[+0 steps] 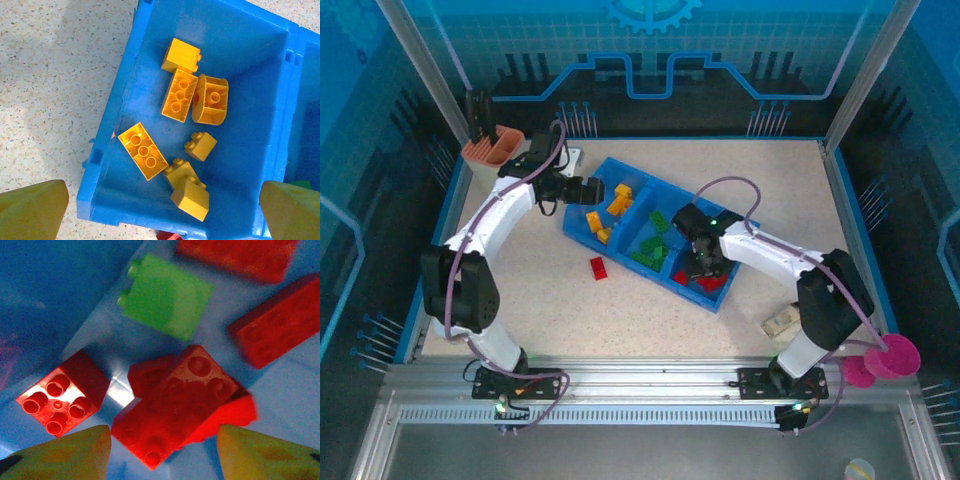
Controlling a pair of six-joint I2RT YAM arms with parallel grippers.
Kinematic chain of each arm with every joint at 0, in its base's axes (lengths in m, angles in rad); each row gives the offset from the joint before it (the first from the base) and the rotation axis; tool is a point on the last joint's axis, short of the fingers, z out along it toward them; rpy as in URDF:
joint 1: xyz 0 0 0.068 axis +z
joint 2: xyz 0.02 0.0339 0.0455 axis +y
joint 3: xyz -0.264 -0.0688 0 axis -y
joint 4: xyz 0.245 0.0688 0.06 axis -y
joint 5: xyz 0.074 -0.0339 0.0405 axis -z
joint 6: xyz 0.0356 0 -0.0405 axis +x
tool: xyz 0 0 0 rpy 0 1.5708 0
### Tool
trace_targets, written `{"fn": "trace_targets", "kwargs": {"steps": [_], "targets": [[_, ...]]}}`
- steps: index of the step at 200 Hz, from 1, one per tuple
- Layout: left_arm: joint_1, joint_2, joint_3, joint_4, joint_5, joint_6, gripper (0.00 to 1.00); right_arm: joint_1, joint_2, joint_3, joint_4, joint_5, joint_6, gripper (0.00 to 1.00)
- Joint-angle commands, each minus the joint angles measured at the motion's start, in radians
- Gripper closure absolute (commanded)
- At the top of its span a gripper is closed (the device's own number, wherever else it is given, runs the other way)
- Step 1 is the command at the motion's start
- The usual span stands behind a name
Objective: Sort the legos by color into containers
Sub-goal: Move the container to the center of the table.
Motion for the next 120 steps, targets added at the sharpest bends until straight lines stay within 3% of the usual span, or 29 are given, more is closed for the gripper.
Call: {"fn": "trace_targets", "kwargs": {"steps": [1,32,60,79,103,120], "targets": [[-0.007,0.019,0.036,-0.017,0.04,0.02,0.01,-0.054,-0.043,0.124,-0.053,0.033,-0.185,0.43],[-0.009,-0.001,0.021,-0.013,0.032,0.014,0.01,-0.116,-0.004,0.18,-0.007,-0.083,-0.458,0.58],[-0.01,-0.022,0.01,-0.036,0.012,0.014,0.01,-0.149,0.007,0.106,0.104,-0.262,-0.701,0.69],[-0.01,-0.041,0.001,-0.051,-0.01,0.02,0.01,-0.18,0.004,0.06,0.16,-0.387,-0.809,0.66],[-0.01,-0.06,-0.017,-0.048,-0.027,0.024,0.01,-0.206,0.016,0.023,0.207,-0.452,-0.921,0.63],[-0.01,-0.056,-0.02,-0.047,-0.024,0.026,0.01,-0.21,0.002,-0.048,0.269,-0.484,-1.058,0.52]]}}
